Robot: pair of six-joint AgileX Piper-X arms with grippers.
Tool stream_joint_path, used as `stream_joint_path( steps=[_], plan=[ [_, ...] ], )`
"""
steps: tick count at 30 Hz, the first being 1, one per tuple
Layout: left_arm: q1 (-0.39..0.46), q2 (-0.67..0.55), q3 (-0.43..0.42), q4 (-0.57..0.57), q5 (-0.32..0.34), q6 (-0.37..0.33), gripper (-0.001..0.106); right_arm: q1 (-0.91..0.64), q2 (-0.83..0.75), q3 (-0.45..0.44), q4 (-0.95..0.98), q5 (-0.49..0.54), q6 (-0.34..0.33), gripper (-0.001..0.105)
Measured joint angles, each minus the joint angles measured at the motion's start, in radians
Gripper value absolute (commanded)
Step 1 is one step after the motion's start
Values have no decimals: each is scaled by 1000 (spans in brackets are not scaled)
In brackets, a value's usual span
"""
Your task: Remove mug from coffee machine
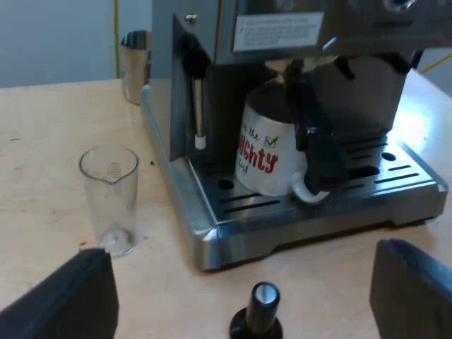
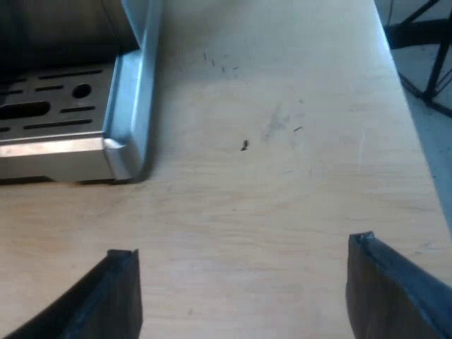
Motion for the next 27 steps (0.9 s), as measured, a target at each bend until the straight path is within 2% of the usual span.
stream_joint_path(
  steps=[10,13,21,27],
  plan=[
    [-109,94,-4,-67,12,-6,77,150,180,-123,-11,-39,-51,63],
    [-161,164,-4,-132,12,-6,77,221,233,-154,-38,-46,-51,63],
    [-246,275,-4,-215,14,-4,77,420,334,-159,-128,-48,-51,63],
    [-307,346,-4,-244,14,32,77,583,421,-159,-203,-6,-34,63]
  ],
)
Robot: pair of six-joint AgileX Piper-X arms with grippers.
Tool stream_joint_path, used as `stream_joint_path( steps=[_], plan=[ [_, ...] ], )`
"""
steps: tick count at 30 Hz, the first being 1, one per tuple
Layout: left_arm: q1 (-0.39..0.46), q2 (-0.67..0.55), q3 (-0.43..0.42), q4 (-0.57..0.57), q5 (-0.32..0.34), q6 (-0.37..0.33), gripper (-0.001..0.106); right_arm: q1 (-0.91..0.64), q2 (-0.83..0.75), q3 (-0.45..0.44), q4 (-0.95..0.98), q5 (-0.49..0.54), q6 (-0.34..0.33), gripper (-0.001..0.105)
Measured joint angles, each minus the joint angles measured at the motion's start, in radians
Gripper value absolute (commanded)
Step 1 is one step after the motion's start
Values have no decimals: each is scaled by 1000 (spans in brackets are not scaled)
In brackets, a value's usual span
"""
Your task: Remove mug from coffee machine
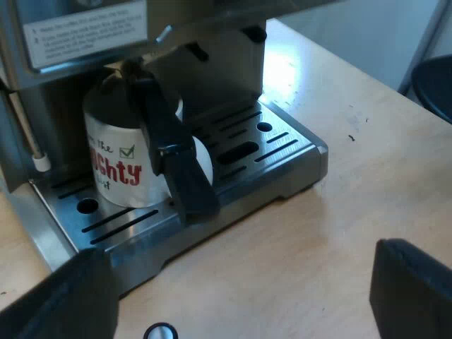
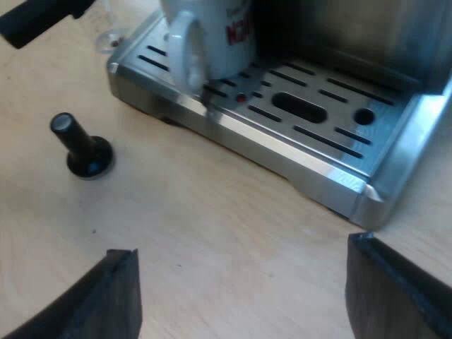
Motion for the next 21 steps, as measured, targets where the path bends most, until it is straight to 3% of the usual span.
stream_joint_path(
  steps=[12,21],
  plan=[
    [-5,48,0,-21,1,120,77,211,181,-2,-177,106,5,63],
    [-5,48,0,-21,1,123,77,227,290,-2,-260,114,6,63]
  ],
)
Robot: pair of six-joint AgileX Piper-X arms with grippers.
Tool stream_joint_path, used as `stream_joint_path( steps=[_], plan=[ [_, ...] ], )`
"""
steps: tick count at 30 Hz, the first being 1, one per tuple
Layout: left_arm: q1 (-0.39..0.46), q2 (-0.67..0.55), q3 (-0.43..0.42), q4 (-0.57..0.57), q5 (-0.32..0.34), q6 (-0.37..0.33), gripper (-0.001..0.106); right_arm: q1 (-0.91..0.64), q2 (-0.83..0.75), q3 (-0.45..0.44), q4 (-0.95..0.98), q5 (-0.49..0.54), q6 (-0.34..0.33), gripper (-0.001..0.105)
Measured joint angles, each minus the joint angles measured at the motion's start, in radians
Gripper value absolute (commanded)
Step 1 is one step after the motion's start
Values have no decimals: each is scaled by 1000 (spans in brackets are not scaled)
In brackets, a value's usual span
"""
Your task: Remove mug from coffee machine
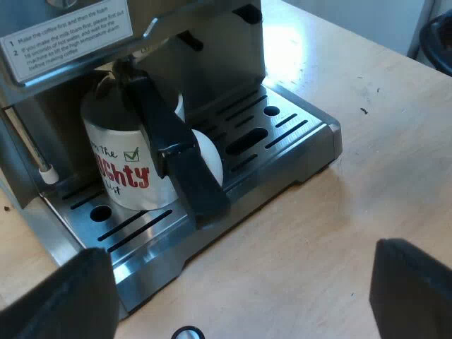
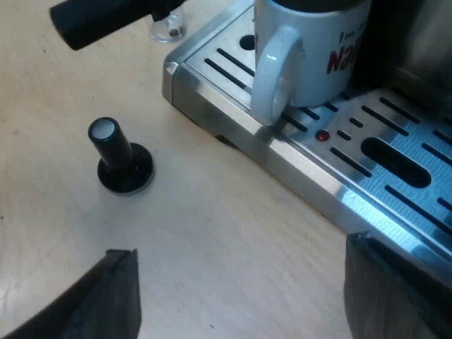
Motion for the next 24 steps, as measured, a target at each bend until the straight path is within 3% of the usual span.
stream_joint_path(
  steps=[16,24],
  plan=[
    [0,0,0,0,0,1,77,0,160,0,-38,1,3,63],
    [0,0,0,0,0,2,77,0,244,0,-78,-24,72,63]
  ],
)
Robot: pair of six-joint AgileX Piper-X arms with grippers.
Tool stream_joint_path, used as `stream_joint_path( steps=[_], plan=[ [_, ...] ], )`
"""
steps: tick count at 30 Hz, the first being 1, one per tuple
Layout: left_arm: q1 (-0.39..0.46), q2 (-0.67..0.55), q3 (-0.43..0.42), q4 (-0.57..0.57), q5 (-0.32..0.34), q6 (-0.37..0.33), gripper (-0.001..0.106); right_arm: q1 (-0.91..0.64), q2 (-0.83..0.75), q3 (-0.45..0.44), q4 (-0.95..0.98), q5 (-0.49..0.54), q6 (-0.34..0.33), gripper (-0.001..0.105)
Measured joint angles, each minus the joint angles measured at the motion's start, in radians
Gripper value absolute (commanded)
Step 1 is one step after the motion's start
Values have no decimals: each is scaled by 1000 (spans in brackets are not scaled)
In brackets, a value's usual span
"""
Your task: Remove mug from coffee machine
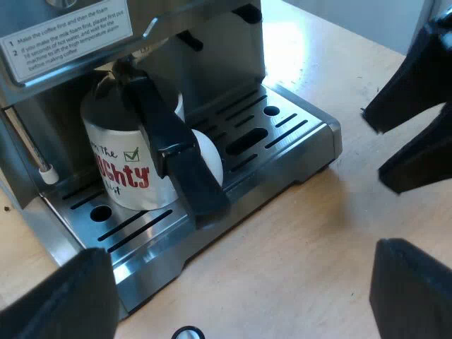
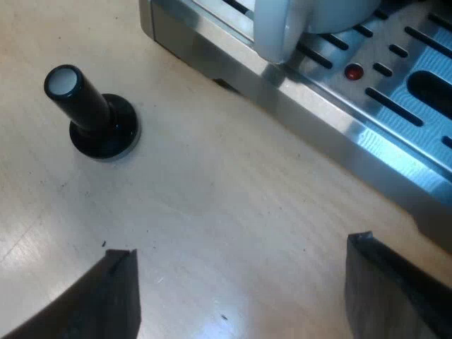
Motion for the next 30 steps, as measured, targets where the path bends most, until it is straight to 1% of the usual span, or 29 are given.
stream_joint_path(
  steps=[3,5,10,12,15,17,19,20,23,30],
  plan=[
    [0,0,0,0,0,0,77,0,31,0,-21,0,16,63],
    [0,0,0,0,0,0,77,0,62,0,-45,0,42,63],
    [0,0,0,0,0,0,77,9,97,0,-77,0,56,63],
    [0,0,0,0,0,0,77,41,122,6,-118,14,63,63],
    [0,0,0,0,0,0,77,85,149,16,-179,97,74,63],
    [0,0,0,0,0,0,77,113,162,34,-233,169,114,63],
    [0,0,0,0,0,0,77,125,165,49,-282,206,146,63],
    [0,0,0,0,0,0,77,129,166,65,-335,232,187,63],
    [0,0,0,0,0,0,77,129,169,78,-406,271,229,63],
    [0,0,0,0,0,0,77,129,211,78,-502,291,242,63]
  ],
)
